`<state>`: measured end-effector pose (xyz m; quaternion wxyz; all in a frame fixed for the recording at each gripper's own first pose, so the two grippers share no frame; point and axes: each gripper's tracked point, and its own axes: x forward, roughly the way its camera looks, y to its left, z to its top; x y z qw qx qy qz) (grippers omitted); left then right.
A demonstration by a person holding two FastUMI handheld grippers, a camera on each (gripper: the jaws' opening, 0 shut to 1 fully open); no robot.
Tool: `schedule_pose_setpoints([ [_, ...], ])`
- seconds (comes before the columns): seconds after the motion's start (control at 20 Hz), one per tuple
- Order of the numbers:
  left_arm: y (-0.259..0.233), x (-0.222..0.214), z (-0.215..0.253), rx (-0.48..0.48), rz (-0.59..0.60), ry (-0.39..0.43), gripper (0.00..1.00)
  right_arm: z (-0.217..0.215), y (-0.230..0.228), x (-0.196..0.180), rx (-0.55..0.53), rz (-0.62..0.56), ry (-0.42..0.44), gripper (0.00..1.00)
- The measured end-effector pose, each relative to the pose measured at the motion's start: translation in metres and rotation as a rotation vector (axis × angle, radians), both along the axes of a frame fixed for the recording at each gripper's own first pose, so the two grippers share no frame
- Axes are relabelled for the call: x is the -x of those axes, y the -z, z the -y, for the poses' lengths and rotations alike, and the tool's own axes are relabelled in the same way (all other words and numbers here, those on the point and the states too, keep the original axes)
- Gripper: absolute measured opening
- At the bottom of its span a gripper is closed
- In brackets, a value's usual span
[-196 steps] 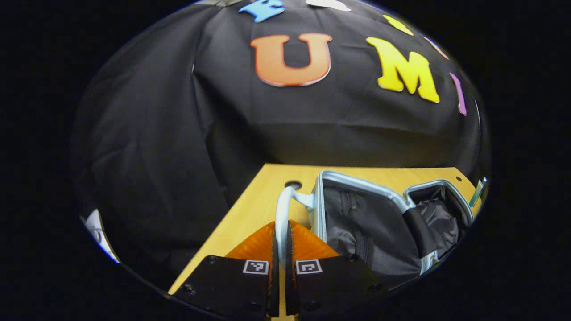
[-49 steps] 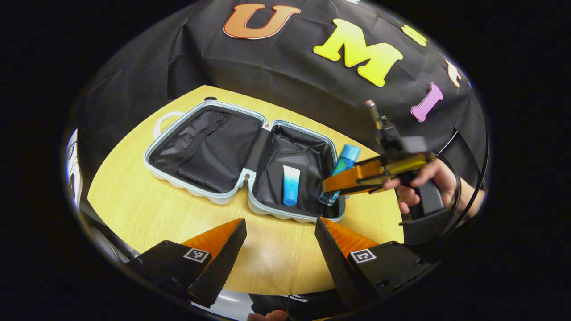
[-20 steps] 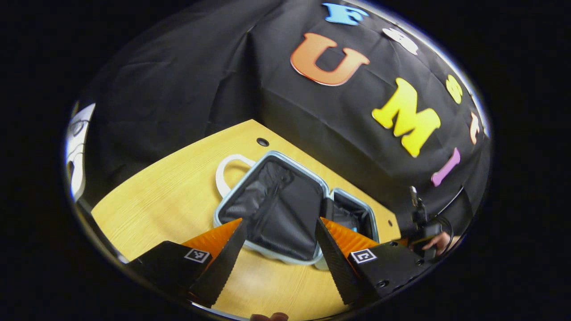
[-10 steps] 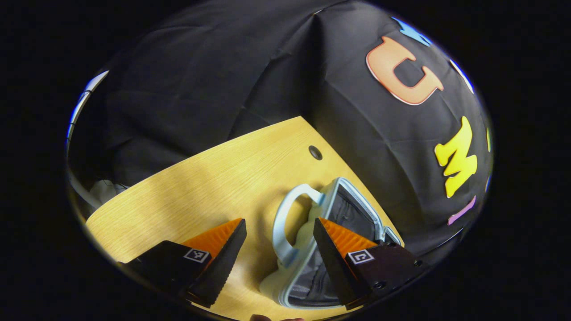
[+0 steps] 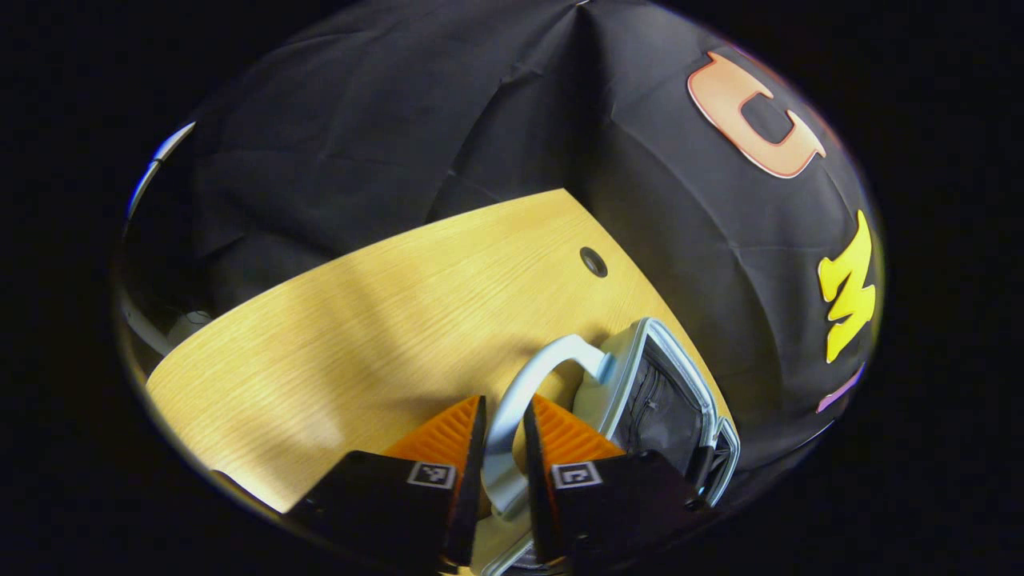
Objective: First open the suitcase, pack the skin care products into it, and then close the suitcase.
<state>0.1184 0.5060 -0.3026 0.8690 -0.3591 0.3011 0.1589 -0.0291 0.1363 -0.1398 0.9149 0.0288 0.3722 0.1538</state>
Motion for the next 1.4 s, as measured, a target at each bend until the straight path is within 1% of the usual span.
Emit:
schedule_pose_setpoints([
  [0.05,-0.005,0.003,0.002,-0.020,-0.007,0.010,0.24,0.005,-0.001,-0.001,-0.005,0.006,0.010,0.67],
  [0.15,-0.017,0.004,0.004,-0.068,-0.009,0.020,0.20,0.012,-0.006,0.000,-0.014,0.024,0.021,0.67],
  [0.2,-0.031,0.004,0.003,-0.093,0.009,0.016,0.17,0.016,-0.011,0.000,-0.022,0.042,0.026,0.67],
  [0.35,-0.094,0.002,0.013,-0.175,0.091,0.017,0.13,0.033,-0.026,0.000,-0.025,0.114,0.037,0.67],
  [0.45,-0.145,0.003,0.032,-0.239,0.166,0.033,0.13,0.046,-0.034,-0.001,0.015,0.191,0.047,0.67],
  [0.55,-0.191,0.007,0.062,-0.303,0.220,0.057,0.12,0.052,-0.049,-0.001,0.026,0.273,0.065,0.67],
  [0.65,-0.234,0.009,0.102,-0.390,0.278,0.084,0.12,0.063,-0.066,-0.001,0.018,0.354,0.104,0.67],
  [0.75,-0.263,0.015,0.147,-0.463,0.326,0.114,0.11,0.080,-0.076,0.000,0.008,0.406,0.150,0.67],
  [0.85,-0.284,0.012,0.196,-0.523,0.380,0.144,0.12,0.096,-0.081,0.001,-0.005,0.426,0.190,0.67],
  [1.0,-0.295,0.012,0.270,-0.556,0.457,0.185,0.12,0.132,-0.075,0.005,0.021,0.429,0.254,0.67],
  [1.2,-0.281,0.013,0.361,-0.585,0.508,0.251,0.12,0.173,-0.067,0.016,0.046,0.397,0.338,0.67],
  [1.3,-0.265,0.011,0.400,-0.617,0.516,0.310,0.11,0.191,-0.066,0.023,0.070,0.394,0.372,0.67],
  [1.4,-0.241,0.008,0.439,-0.644,0.515,0.394,0.12,0.207,-0.066,0.031,0.093,0.392,0.400,0.67],
])
